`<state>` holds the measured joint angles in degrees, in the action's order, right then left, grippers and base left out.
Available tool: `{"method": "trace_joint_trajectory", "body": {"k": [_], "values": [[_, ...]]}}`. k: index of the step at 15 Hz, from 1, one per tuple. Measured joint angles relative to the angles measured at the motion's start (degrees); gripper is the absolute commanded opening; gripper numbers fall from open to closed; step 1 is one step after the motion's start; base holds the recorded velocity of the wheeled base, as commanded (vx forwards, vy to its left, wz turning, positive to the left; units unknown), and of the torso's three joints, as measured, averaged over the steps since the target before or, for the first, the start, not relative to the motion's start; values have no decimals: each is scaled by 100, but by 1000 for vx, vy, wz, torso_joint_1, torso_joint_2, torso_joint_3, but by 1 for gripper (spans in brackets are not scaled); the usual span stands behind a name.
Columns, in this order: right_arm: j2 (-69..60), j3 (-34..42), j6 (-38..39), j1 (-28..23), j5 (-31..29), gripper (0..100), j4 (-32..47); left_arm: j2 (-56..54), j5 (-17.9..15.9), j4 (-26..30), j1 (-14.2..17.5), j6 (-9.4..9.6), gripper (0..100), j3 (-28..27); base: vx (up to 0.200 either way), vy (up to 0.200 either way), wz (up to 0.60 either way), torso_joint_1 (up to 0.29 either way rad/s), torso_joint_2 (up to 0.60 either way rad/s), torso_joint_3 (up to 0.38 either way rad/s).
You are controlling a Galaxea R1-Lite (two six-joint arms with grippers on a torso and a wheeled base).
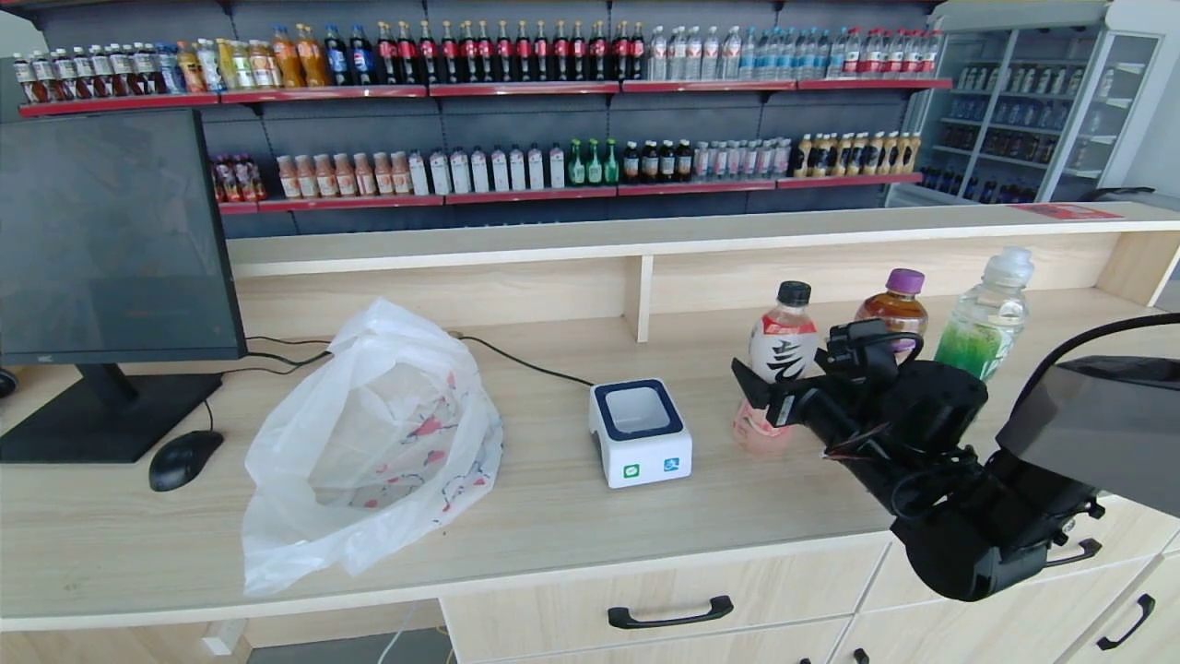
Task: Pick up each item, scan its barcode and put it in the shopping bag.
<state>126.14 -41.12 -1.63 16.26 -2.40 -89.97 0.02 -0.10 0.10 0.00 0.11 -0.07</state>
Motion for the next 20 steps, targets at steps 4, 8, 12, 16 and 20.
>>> {"method": "trace_joint_trajectory", "body": {"k": [4, 8, 12, 16, 20], "values": [[182, -168, -11, -11, -20, 100, 0, 0, 0, 0, -2, 5, 100, 2, 0, 0, 0, 0, 0, 0], [322, -372, -13, -4, -33, 100, 0, 0, 0, 0, 0, -4, 100, 2, 0, 0, 0, 0, 0, 0], [361, -439, 11, -4, -30, 0, 2, 0, 0, -2, 0, 0, 100, 2, 0, 0, 0, 0, 0, 0], [355, -450, 24, -12, -39, 0, 5, 0, 0, 0, 0, 5, 100, 2, 0, 0, 0, 0, 0, 0], [274, -435, 101, -11, -35, 0, 28, 0, -1, -2, -5, 7, 100, 2, 0, 0, 0, 0, 0, 0]]}}
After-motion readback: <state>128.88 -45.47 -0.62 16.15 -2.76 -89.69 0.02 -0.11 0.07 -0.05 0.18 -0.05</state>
